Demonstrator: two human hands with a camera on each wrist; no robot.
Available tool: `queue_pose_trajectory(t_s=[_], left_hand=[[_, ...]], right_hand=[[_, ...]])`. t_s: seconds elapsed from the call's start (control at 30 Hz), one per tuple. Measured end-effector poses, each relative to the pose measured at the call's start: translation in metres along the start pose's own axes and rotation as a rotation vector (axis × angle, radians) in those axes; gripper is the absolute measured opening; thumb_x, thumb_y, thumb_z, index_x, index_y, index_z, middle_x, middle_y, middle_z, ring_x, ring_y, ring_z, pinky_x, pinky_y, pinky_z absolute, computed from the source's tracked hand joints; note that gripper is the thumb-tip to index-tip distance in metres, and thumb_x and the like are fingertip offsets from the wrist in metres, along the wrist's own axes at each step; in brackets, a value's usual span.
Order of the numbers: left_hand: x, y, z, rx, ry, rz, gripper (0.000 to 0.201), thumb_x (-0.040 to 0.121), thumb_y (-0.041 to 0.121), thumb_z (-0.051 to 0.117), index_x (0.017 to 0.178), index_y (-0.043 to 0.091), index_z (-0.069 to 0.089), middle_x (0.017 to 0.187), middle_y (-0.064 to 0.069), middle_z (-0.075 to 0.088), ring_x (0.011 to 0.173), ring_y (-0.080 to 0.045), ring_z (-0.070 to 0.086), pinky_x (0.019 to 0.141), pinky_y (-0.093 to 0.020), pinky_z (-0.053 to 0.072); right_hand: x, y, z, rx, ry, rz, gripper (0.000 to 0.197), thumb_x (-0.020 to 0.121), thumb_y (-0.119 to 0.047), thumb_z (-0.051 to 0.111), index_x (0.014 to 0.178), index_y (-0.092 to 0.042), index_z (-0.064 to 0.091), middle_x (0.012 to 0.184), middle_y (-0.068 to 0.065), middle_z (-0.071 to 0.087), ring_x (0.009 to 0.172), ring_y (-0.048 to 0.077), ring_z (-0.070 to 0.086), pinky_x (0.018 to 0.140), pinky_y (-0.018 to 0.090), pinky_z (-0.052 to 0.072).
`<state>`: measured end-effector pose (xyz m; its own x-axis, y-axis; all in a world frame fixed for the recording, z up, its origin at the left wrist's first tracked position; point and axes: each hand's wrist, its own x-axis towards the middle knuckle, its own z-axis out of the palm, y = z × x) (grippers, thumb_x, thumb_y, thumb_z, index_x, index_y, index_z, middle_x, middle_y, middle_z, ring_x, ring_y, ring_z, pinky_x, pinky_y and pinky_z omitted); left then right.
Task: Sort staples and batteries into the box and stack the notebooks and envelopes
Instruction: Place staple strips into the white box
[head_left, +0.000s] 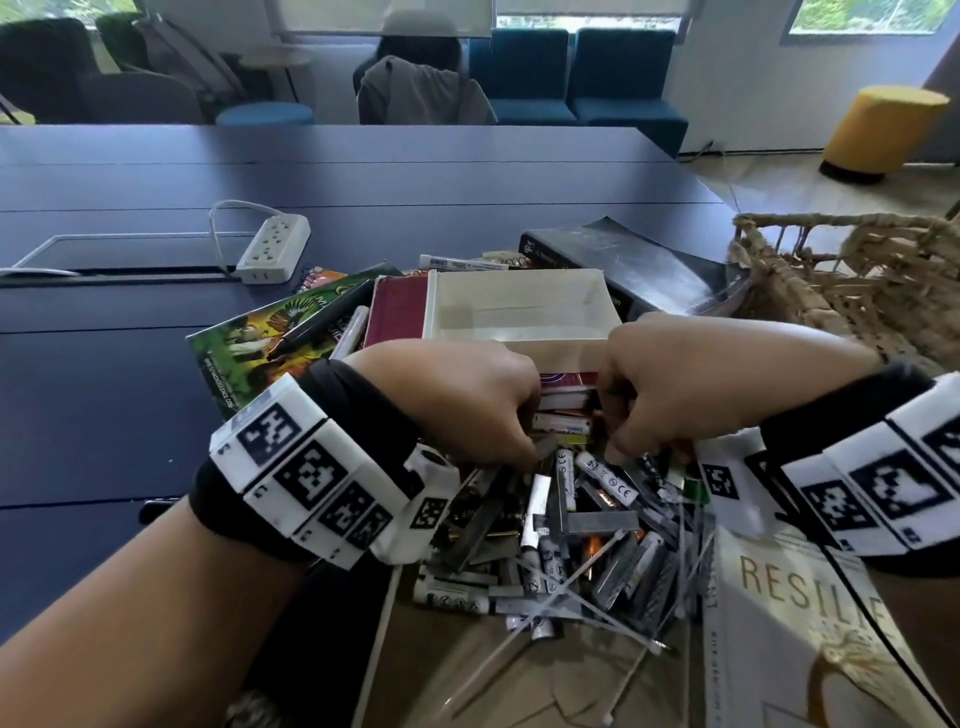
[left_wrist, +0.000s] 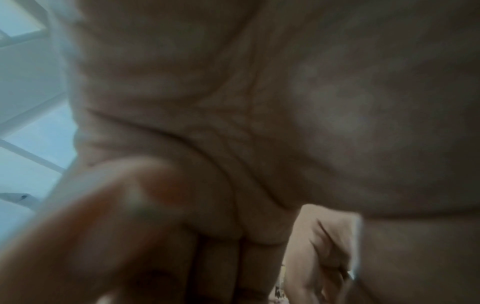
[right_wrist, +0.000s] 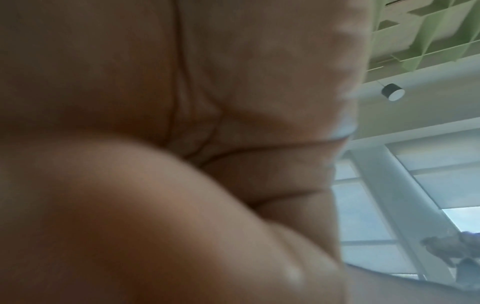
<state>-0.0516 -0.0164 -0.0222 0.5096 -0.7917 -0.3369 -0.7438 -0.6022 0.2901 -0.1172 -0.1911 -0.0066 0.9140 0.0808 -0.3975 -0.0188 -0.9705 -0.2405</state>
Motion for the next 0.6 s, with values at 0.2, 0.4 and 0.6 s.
queue_pose_trajectory(t_s=[0.2, 0.4, 0.6], left_hand=[[-0.003, -0.006, -0.005, -0.009, 0.0, -0.007, 0.022, 0.094, 0.038, 0.063, 0.08, 0.021, 0.063, 0.075, 0.007, 0.063, 0.059, -0.002, 0.056, 0.054, -0.019, 0.042], [-0.015, -0.019, -0.029, -0.189, 0.164, 0.023, 0.02, 0.089, 0.03, 0.06, 0.075, 0.016, 0.063, 0.063, 0.003, 0.065, 0.053, -0.007, 0.055, 0.054, -0.023, 0.045], [-0.015, -0.035, -0.037, -0.17, 0.362, 0.031, 0.012, 0.092, 0.035, 0.064, 0.081, 0.03, 0.064, 0.098, 0.014, 0.056, 0.076, 0.0, 0.055, 0.068, -0.02, 0.037]], right_hand=[[0.007, -0.011, 0.008, -0.205, 0.037, -0.014, 0.032, 0.073, -0.026, 0.088, 0.071, -0.026, 0.056, 0.071, -0.006, 0.064, 0.06, 0.009, 0.061, 0.055, 0.025, 0.047], [0.008, -0.021, 0.01, -0.256, -0.005, -0.03, 0.022, 0.077, -0.025, 0.082, 0.086, -0.027, 0.063, 0.079, -0.004, 0.069, 0.066, 0.012, 0.067, 0.058, 0.026, 0.056], [0.007, -0.023, 0.011, -0.229, -0.038, -0.018, 0.01, 0.082, -0.021, 0.073, 0.078, -0.013, 0.069, 0.067, -0.002, 0.069, 0.052, 0.008, 0.063, 0.048, 0.021, 0.05]])
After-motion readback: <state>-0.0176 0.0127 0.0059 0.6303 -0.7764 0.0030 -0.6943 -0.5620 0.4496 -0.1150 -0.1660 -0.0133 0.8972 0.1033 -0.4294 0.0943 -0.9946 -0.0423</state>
